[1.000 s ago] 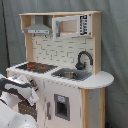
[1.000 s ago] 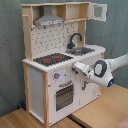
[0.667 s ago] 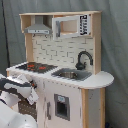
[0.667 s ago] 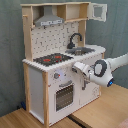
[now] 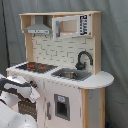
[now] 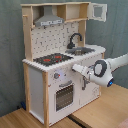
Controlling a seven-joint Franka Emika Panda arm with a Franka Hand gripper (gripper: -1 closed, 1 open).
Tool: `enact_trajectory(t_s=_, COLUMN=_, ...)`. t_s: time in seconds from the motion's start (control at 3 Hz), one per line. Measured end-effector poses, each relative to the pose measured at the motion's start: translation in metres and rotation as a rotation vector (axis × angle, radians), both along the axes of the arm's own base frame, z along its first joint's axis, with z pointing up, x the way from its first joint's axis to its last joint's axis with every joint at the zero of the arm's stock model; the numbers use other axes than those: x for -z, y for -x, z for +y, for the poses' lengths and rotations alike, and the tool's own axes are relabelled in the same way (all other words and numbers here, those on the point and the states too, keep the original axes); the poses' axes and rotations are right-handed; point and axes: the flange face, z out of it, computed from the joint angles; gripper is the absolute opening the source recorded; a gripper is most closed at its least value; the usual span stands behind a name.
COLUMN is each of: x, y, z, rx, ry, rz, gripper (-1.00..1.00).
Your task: Play with the kitchen
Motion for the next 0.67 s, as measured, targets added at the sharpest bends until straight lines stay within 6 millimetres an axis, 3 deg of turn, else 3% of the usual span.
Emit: enact_trajectory(t_s=0.67, x=0.0008, y=0.0001, z=-0.0002, rx=0.012, ry=0.251, rz=-0.022, gripper=-1.0)
